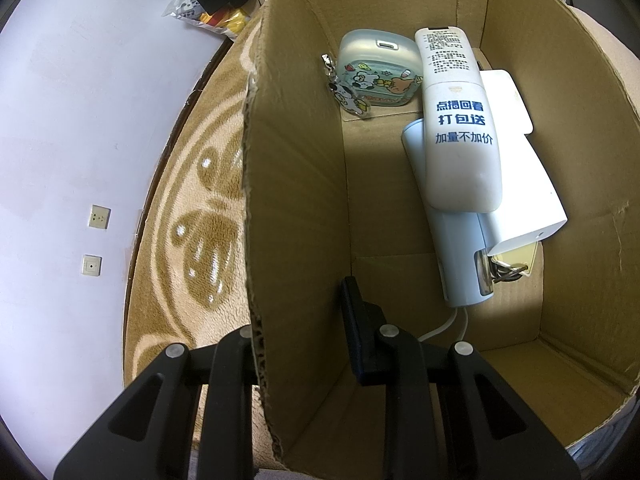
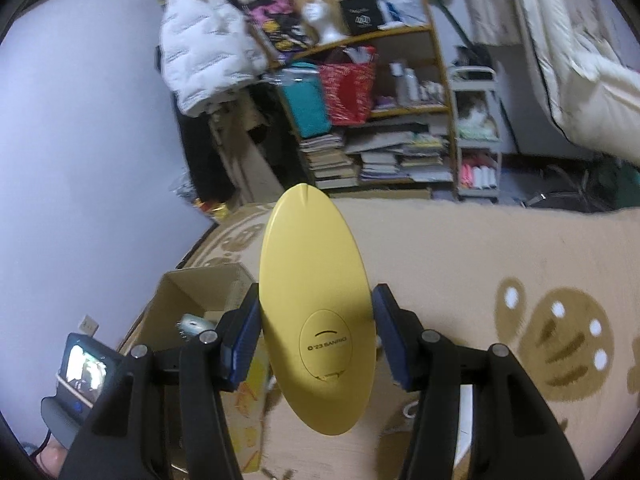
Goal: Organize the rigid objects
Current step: 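Carry the yellow oval object over the box with the right tool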
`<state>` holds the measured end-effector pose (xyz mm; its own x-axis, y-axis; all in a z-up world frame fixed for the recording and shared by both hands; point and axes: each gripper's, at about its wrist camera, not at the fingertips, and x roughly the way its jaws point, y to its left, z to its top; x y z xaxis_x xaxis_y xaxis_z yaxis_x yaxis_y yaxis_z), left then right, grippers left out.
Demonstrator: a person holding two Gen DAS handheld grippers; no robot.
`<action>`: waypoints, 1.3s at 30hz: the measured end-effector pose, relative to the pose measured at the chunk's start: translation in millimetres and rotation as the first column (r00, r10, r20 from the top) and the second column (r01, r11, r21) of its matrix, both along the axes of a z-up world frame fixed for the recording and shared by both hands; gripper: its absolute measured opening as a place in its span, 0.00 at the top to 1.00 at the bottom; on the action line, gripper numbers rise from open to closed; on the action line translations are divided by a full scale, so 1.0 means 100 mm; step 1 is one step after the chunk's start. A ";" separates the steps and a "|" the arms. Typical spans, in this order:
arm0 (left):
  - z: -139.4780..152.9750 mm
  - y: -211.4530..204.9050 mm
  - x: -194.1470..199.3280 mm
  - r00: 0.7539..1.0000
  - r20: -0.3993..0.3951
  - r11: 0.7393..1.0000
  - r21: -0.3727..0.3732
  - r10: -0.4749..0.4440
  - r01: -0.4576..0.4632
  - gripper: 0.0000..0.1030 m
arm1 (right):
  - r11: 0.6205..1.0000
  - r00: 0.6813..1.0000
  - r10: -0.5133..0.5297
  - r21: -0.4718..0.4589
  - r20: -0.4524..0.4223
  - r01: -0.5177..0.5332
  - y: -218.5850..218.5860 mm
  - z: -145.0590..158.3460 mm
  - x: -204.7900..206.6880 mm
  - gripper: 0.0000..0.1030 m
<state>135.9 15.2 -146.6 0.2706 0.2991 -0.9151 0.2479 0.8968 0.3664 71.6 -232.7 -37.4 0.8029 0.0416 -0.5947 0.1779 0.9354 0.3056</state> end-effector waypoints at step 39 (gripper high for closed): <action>0.00 0.00 0.02 1.000 0.000 1.000 0.004 -0.003 0.003 0.77 | 0.959 0.958 0.284 0.022 -0.029 -0.284 1.15 -0.15 0.44 0.44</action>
